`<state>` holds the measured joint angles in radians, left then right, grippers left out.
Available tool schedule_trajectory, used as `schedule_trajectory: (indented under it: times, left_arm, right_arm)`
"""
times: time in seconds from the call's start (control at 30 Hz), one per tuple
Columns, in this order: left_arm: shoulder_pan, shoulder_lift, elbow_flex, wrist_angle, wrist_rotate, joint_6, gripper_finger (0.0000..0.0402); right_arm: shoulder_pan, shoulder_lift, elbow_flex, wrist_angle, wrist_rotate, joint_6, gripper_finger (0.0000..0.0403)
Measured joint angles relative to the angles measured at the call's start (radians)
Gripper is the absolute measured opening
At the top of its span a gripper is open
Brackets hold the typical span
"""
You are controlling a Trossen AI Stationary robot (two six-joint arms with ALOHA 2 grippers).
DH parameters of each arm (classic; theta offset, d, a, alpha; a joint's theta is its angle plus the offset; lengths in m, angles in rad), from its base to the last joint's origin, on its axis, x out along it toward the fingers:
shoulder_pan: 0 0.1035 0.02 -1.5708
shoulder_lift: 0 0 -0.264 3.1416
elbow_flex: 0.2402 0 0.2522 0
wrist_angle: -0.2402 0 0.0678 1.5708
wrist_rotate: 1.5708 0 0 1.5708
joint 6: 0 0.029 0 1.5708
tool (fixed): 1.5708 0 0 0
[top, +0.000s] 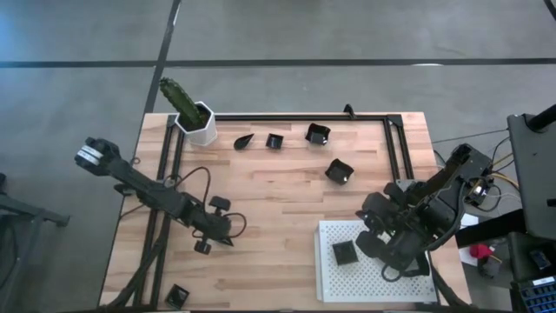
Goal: Pick & Place Mini shaped plates
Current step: Stack the drop-shaped plate on top of the other drop-shaped plates on the shelf
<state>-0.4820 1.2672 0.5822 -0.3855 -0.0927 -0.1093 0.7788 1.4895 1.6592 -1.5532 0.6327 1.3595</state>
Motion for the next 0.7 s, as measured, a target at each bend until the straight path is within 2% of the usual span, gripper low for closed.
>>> schedule_trajectory:
  times: [0.13,0.7]
  left_arm:
    - [0.002,0.000,-0.033,0.064,0.001,0.008,0.0053]
    - [0.004,0.001,-0.098,0.133,0.026,0.005,0.0053]
  right_arm:
    - [0.000,0.000,0.000,0.001,0.000,-0.001,0.0008]
    - [0.000,0.000,-0.001,0.004,0.000,-0.009,0.0008]
